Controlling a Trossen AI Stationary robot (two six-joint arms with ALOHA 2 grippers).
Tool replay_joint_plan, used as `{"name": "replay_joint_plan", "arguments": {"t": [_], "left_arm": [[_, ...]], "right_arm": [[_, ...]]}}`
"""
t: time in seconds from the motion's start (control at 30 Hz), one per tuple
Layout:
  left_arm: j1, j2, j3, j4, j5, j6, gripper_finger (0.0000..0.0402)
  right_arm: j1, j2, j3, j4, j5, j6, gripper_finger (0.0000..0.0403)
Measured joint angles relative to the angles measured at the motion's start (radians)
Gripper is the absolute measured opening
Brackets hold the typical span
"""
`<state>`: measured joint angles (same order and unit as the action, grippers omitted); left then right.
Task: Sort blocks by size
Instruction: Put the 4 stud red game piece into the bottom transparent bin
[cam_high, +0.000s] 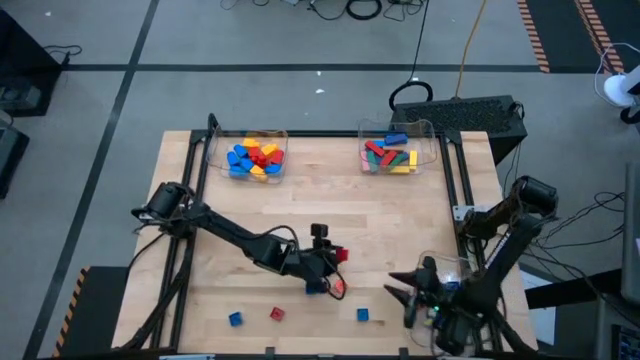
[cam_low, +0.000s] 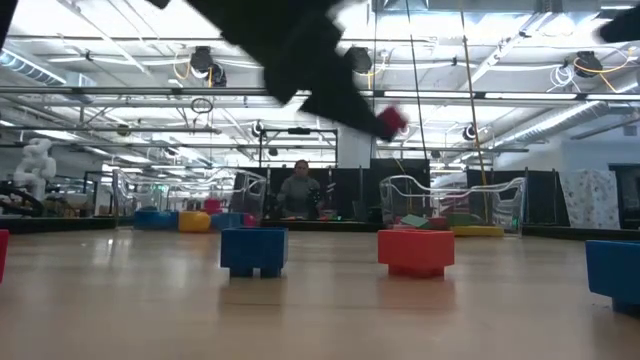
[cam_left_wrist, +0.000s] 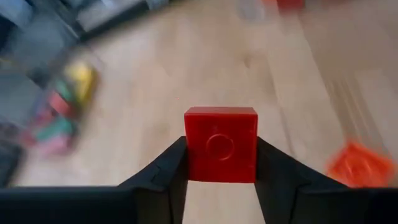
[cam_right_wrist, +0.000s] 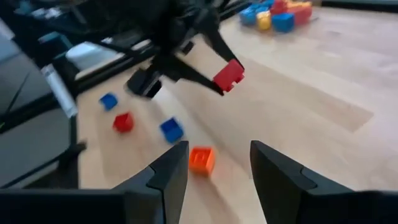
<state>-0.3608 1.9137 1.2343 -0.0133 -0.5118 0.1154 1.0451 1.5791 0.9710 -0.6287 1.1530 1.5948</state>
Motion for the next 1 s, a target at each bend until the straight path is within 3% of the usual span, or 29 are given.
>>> {"name": "replay_joint_plan", "arguments": {"t": [0.27, 0.5, 1.0], "left_arm": [[-0.037, 0.000, 0.000, 0.197, -0.158, 0.286, 0.0141], [-0.039, 0.000, 0.000, 0.198, -0.237, 0.312, 0.0141], [-0.039, -0.002, 0.000, 0.216, -0.253, 0.339, 0.0141]], "right_arm": [[-0.179, 0.000, 0.000, 0.171, 0.005, -0.218, 0.0175], [-0.298, 0.000, 0.000, 0.295, -0.008, -0.303, 0.0195], [-0.456, 0.002, 0.000, 0.487, -0.198, -0.513, 0.0239]]}}
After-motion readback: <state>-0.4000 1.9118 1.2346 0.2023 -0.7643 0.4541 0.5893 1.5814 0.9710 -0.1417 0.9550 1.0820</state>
